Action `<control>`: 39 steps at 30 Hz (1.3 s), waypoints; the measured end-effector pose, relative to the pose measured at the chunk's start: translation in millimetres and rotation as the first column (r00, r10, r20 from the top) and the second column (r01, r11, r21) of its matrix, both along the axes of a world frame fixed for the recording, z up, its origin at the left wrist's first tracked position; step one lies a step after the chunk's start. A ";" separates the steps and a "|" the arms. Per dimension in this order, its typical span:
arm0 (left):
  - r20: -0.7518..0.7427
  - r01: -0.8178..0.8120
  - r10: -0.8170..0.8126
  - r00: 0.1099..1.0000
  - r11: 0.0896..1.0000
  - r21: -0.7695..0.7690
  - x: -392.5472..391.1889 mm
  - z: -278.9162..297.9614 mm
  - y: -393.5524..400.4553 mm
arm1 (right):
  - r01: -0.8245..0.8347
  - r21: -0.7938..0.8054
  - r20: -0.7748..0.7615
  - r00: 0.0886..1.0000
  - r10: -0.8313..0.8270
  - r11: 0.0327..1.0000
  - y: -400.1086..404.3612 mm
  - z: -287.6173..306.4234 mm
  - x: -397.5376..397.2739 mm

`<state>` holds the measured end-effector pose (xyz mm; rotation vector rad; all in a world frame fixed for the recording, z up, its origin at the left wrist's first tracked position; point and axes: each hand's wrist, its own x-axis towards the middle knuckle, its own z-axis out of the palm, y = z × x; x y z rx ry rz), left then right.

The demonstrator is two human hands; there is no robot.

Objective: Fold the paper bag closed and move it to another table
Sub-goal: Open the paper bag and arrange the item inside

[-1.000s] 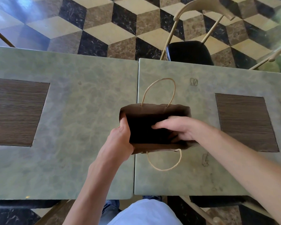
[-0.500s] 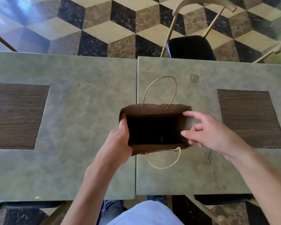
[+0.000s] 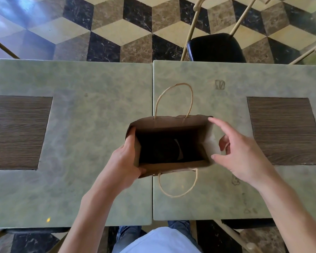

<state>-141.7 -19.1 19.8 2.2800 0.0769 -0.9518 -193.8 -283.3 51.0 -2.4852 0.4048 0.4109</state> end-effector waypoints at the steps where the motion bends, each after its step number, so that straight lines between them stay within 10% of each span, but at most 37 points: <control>1: 0.014 -0.001 0.002 1.000 1.000 -0.014 0.4 0.5 0.7 | -0.021 -0.002 -0.014 1.000 0.021 1.000 -0.3 0.8 -1.2; 16: 0.052 0.058 -0.062 0.997 0.996 0.074 8.3 -1.8 9.1 | -0.076 0.203 0.013 0.997 0.075 0.976 -2.6 -1.9 -4.2; 39: 0.074 0.128 -0.112 0.991 0.956 -0.263 -7.1 2.0 38.0 | 0.109 0.654 -0.148 0.989 -0.014 0.748 -23.7 -27.6 -39.0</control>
